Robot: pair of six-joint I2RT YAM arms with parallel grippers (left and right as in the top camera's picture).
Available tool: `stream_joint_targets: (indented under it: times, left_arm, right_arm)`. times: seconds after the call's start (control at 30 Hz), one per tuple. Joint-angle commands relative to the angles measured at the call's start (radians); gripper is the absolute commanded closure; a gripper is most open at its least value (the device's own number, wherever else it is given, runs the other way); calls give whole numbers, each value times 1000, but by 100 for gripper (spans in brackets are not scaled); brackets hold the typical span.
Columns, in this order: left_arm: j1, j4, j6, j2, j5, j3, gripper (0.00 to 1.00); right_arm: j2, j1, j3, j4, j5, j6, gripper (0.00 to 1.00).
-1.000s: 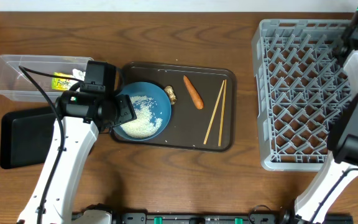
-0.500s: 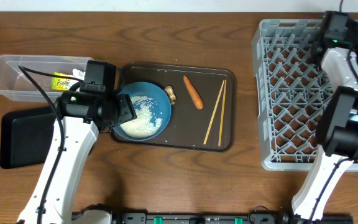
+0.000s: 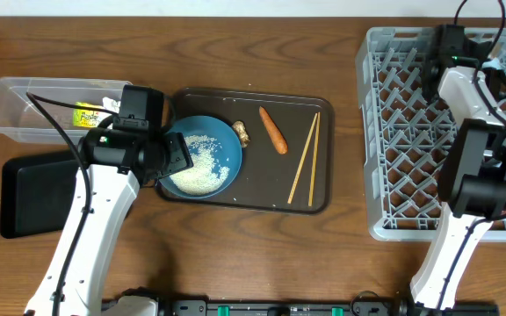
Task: Sort waste into correct bins and load items into the dishwasher rack
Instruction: 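Set the bowl in the rack's back corner and open the right gripper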
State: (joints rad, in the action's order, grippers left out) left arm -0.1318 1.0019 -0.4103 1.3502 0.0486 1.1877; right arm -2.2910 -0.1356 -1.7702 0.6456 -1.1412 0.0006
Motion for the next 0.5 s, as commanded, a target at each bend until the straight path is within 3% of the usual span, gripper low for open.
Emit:
stream_joint_targets:
  times: [0.0,0.37,0.47]
  left_arm:
    - [4,3,9,-5,-11,9,31]
    - [4,4,9,-5,-11,9,31]
    - [4,3,9,-5,-11,9,31]
  right_arm:
    - [8,17,2,40,105,59,41]
    - [272,21,2,158,476,118,37]
    - [372,31,2,230,706,114,34]
